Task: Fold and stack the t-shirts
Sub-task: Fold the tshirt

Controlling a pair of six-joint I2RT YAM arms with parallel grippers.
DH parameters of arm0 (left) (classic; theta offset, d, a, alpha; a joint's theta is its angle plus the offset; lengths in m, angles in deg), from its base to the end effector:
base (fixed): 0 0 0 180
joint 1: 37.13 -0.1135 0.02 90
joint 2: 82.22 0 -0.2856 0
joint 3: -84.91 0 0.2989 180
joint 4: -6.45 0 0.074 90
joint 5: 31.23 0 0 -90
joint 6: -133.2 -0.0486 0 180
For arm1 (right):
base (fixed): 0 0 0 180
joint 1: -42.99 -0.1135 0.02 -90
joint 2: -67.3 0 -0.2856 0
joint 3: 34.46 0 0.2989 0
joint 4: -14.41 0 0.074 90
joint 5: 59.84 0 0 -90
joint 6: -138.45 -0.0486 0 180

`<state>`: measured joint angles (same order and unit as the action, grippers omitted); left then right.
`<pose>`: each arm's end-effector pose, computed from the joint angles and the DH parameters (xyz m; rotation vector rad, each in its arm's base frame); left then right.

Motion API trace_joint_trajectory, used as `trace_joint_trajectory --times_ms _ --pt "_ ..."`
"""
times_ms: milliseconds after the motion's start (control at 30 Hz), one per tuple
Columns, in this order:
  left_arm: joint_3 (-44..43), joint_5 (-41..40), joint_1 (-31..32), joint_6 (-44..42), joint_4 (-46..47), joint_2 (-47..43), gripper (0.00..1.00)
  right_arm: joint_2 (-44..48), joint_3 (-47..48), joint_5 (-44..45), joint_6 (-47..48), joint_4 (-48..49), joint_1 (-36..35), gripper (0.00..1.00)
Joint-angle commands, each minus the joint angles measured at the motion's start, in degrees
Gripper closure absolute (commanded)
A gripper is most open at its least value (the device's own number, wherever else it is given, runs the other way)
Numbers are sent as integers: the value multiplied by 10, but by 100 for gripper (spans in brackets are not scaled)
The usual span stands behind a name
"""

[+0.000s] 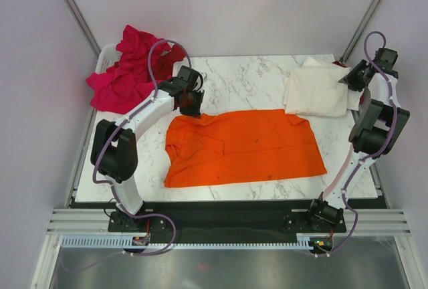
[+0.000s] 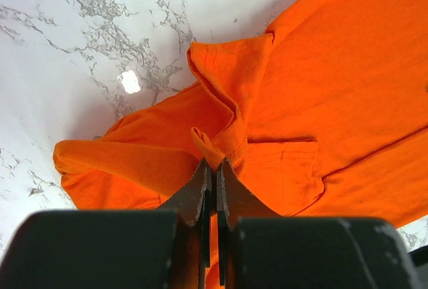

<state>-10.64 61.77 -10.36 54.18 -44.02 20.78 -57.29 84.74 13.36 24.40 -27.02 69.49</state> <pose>0.3968 -0.2030 0.2492 0.3782 2.5840 -0.3076 0.5094 -0.2383 0.2327 0.8843 2.1963 0.3290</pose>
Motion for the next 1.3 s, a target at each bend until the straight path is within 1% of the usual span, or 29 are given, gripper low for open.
trace_joint_trajectory --times_ms 0,33,67,267,300,400,433,500,600,700,733,767,833,1000,1100,1267 --pt "6 -5 4 -9 10 -24 98 -17 0 -42 -13 30 -2 79" --pt "6 -5 4 -9 10 -24 98 -21 8 -48 -20 30 -1 98" --pt "6 -4 5 -9 10 -24 98 -24 14 -53 -26 30 -5 100" --pt "6 -5 5 -9 10 -25 98 -29 80 -75 -71 41 -35 100" --pt "6 -5 5 -9 10 -25 98 -35 115 -71 -77 40 -41 100" --pt "6 -5 7 -9 10 -25 98 -57 194 -42 -78 2 -58 100" --pt "6 -5 7 -10 10 -24 98 -64 236 -37 -84 -3 -59 100" --pt "6 -5 9 -10 10 -22 98 -69 275 -17 -99 -4 -59 100" --pt "8 -8 14 -11 10 -20 98 -68 296 24 -99 -5 -58 100" --pt "9 -12 17 -11 10 -18 98 -55 284 63 -97 -4 -46 100" --pt "8 -12 20 -11 10 -17 98 -45 254 86 -95 -2 -26 100" --pt "9 -12 20 -11 10 -17 98 -42 254 86 -95 1 -26 100" --pt "8 -12 22 -12 9 -18 98 -33 215 110 -93 16 -17 100" --pt "9 -15 26 -13 9 -17 98 -42 167 122 -100 27 10 100" --pt "9 -19 27 -14 9 -17 98 -41 128 154 -93 36 11 100" --pt "10 -20 30 -15 9 -17 98 -69 100 194 -89 36 15 100"
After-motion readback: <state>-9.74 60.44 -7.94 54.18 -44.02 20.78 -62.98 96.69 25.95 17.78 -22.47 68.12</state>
